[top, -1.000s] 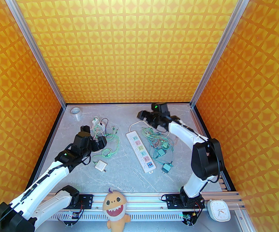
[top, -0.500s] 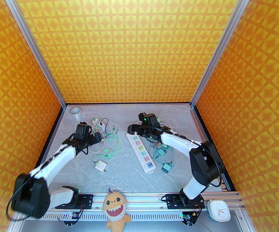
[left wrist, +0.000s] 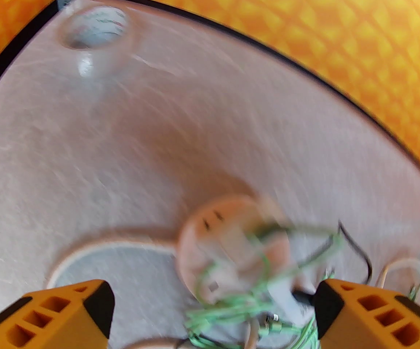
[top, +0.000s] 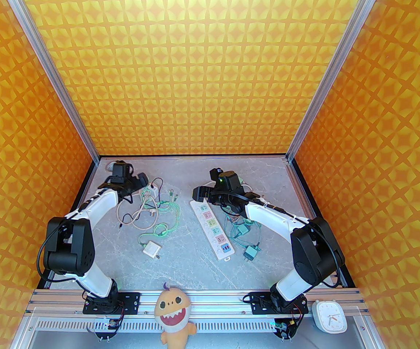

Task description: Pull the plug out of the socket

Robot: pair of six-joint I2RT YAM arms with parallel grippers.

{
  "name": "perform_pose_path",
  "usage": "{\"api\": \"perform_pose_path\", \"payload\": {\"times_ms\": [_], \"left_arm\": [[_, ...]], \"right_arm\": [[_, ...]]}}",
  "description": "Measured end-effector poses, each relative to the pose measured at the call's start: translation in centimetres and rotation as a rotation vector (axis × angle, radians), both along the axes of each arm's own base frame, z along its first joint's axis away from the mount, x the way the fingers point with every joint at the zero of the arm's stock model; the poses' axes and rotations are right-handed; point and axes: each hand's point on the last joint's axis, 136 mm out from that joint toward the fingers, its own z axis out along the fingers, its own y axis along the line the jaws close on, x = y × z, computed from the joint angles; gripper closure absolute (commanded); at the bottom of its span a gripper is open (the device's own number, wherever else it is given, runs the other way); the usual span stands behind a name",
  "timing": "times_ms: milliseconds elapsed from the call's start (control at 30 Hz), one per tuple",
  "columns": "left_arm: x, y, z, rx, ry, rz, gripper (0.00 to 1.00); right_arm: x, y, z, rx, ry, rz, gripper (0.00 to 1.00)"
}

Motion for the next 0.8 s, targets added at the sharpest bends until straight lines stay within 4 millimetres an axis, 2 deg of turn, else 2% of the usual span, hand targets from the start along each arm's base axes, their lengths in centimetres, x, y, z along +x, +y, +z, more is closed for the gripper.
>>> {"api": "perform_pose_path", "payload": {"times_ms": [100,133,200,333,467,633,733,800], "left_arm": [[1.6,1.9,0.8,-0.062,-0.025,0.068,0.41],[2.3,2.5,1.0,-0.087,-0.032,0.084,0.53],[3.6,3.5,0.6,-0.128,-0.036,0.101,0.69],[5.7,4.9,-2.4,-0.184,0.026,0.129,0.73],[7.8,4.2,-5.8,-0.219,0.107,0.104,0.75],[7.9,2.2,-9.5,-0.265,0.209,0.048,0.72],[7.4,0.4,-10.9,-0.269,0.254,0.005,0.72],[7.1,-1.0,-11.1,-0.272,0.268,-0.031,0.73]], "right_arm": [[0.0,0.0,0.0,0.0,0.0,0.0,0.01],[0.0,0.0,0.0,0.0,0.0,0.0,0.02],[0.0,0.0,0.0,0.0,0.0,0.0,0.02],[0.0,0.0,0.0,0.0,0.0,0.0,0.01],[0.0,0.0,0.0,-0.001,0.0,-0.001,0.02],[0.2,-0.2,-0.2,-0.009,-0.001,-0.011,0.02],[0.2,-0.2,-0.3,-0.011,-0.001,-0.013,0.01],[0.2,-0.2,-0.2,-0.011,-0.001,-0.013,0.01]]}}
